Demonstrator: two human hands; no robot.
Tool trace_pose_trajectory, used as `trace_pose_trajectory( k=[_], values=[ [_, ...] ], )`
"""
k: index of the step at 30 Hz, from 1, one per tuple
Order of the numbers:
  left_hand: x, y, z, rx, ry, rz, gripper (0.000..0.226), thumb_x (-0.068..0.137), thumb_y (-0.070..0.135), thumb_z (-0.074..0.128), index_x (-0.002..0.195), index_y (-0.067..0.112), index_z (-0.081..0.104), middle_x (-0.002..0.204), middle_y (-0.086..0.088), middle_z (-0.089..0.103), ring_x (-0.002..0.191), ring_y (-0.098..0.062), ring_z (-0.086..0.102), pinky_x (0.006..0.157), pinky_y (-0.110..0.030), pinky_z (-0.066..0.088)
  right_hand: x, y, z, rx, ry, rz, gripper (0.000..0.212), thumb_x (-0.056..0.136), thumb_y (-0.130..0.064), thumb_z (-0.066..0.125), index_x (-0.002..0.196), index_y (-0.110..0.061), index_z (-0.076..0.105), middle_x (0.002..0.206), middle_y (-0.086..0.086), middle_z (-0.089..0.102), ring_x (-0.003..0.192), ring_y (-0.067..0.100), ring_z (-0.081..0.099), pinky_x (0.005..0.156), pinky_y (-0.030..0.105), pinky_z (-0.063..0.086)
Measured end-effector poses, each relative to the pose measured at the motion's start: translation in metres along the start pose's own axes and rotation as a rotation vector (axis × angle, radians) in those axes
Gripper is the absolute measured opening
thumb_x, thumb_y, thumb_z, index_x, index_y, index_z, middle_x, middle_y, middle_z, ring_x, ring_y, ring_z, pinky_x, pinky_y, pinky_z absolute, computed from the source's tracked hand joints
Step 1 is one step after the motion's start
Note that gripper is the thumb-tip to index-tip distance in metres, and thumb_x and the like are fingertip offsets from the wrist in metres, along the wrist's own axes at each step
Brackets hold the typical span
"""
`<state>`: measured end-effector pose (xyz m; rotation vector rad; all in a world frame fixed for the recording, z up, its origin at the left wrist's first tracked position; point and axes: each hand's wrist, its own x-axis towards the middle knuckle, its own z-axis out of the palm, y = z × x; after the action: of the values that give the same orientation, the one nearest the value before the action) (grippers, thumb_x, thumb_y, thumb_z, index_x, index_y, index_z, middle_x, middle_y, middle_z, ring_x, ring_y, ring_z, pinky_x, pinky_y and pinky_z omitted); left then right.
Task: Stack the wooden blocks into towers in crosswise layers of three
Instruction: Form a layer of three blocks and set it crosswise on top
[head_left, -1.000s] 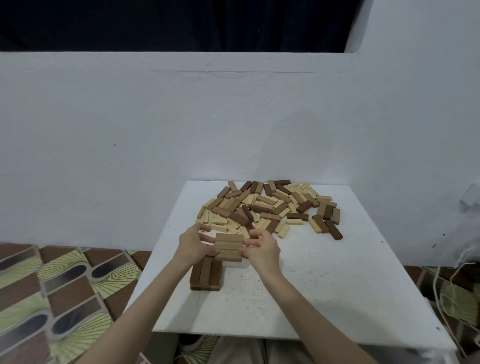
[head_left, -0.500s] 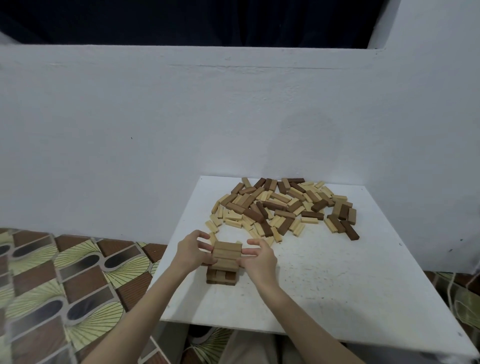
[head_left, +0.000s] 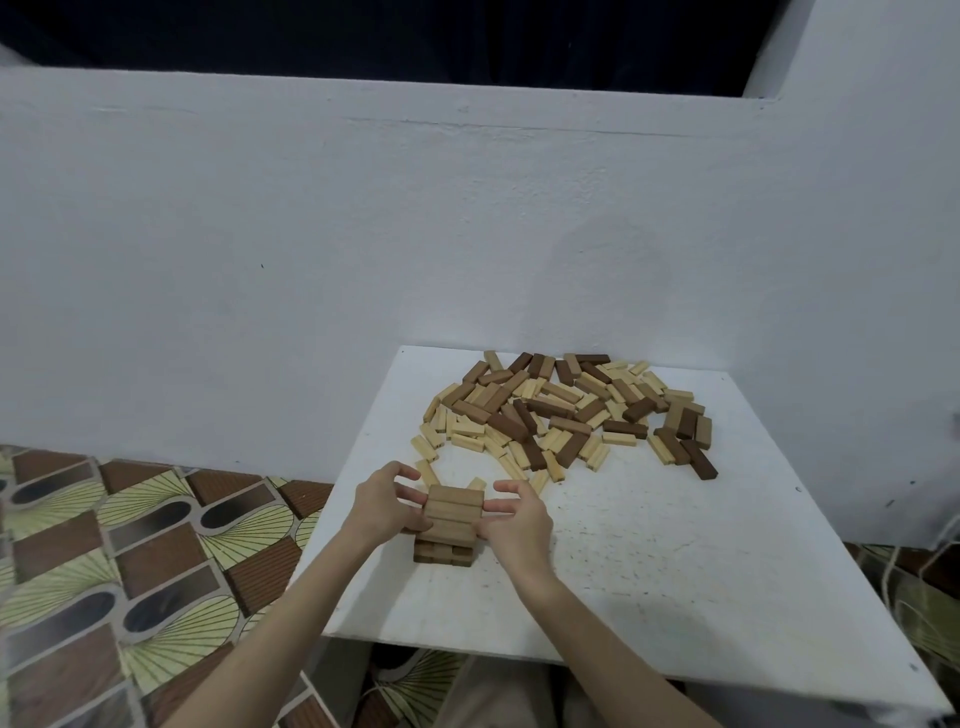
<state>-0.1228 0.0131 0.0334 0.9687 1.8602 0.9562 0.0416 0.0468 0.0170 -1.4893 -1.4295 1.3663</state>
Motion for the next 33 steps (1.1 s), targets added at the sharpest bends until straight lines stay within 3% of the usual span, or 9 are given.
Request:
trace_pose_trajectory(
  k=[2, 15, 20, 25, 28, 30, 33],
  values=[
    [0.001, 0.0, 0.001, -0.004, -0.008, -0.011, 0.054, 0.065, -0.015, 0.074, 0.109, 0.007, 0.052, 0.094, -0.013, 0.064, 0.075, -0.022, 0.062, 0.063, -0.032, 0.059, 0.0, 0.0, 0.0, -0.006, 0.004, -0.001, 0.041, 0.081, 0.006, 0.067, 0.113, -0.016, 0.053, 0.096, 0.001, 0.061, 0.077, 0.003, 0.057, 0.05, 0.008, 0.044],
    [-0.001, 0.0, -0.001, 0.014, -0.015, -0.038, 0.055, 0.065, -0.013, 0.075, 0.111, 0.009, 0.051, 0.094, -0.011, 0.064, 0.086, -0.028, 0.063, 0.079, -0.045, 0.057, -0.001, 0.001, 0.004, -0.024, -0.008, 0.002, 0.042, 0.08, 0.004, 0.068, 0.113, -0.018, 0.052, 0.094, -0.002, 0.06, 0.076, 0.002, 0.057, 0.049, 0.01, 0.045],
    [-0.003, 0.001, -0.002, 0.002, -0.015, -0.046, 0.056, 0.067, -0.013, 0.075, 0.113, 0.007, 0.052, 0.094, -0.011, 0.064, 0.083, -0.025, 0.062, 0.075, -0.04, 0.058, 0.0, 0.002, 0.004, -0.045, 0.0, 0.009, 0.043, 0.08, 0.006, 0.068, 0.111, -0.019, 0.052, 0.097, 0.001, 0.062, 0.077, 0.003, 0.058, 0.055, 0.011, 0.047],
    [-0.003, 0.002, -0.002, 0.009, -0.028, -0.071, 0.058, 0.066, -0.012, 0.076, 0.115, 0.006, 0.051, 0.096, -0.012, 0.063, 0.085, -0.027, 0.062, 0.079, -0.044, 0.057, 0.001, 0.001, 0.004, -0.061, -0.013, 0.019, 0.043, 0.08, 0.005, 0.069, 0.111, -0.019, 0.052, 0.096, 0.0, 0.062, 0.078, 0.003, 0.058, 0.055, 0.011, 0.047],
    [-0.001, 0.003, -0.004, 0.01, 0.002, -0.071, 0.054, 0.07, -0.003, 0.077, 0.116, 0.005, 0.051, 0.103, -0.016, 0.063, 0.087, -0.026, 0.06, 0.078, -0.039, 0.056, 0.002, -0.002, 0.001, -0.064, -0.012, 0.015, 0.041, 0.082, -0.001, 0.068, 0.113, -0.02, 0.051, 0.094, -0.003, 0.059, 0.078, 0.002, 0.056, 0.053, 0.01, 0.044],
    [0.0, 0.006, -0.004, 0.003, 0.065, -0.067, 0.045, 0.083, 0.016, 0.07, 0.121, 0.002, 0.049, 0.109, -0.017, 0.061, 0.092, -0.025, 0.058, 0.08, -0.036, 0.053, 0.002, -0.007, -0.001, -0.03, 0.014, 0.014, 0.035, 0.089, -0.01, 0.064, 0.119, -0.02, 0.049, 0.094, -0.005, 0.056, 0.084, 0.006, 0.057, 0.061, 0.012, 0.044],
    [-0.001, 0.011, -0.003, -0.184, 0.011, -0.2, 0.055, 0.097, 0.039, 0.043, 0.134, -0.002, 0.037, 0.122, -0.019, 0.052, 0.104, -0.029, 0.055, 0.091, -0.041, 0.046, 0.005, -0.015, 0.0, 0.039, 0.0, 0.105, 0.04, 0.098, -0.03, 0.05, 0.134, -0.014, 0.043, 0.108, 0.0, 0.055, 0.104, 0.018, 0.056, 0.089, 0.03, 0.049]
  ],
)
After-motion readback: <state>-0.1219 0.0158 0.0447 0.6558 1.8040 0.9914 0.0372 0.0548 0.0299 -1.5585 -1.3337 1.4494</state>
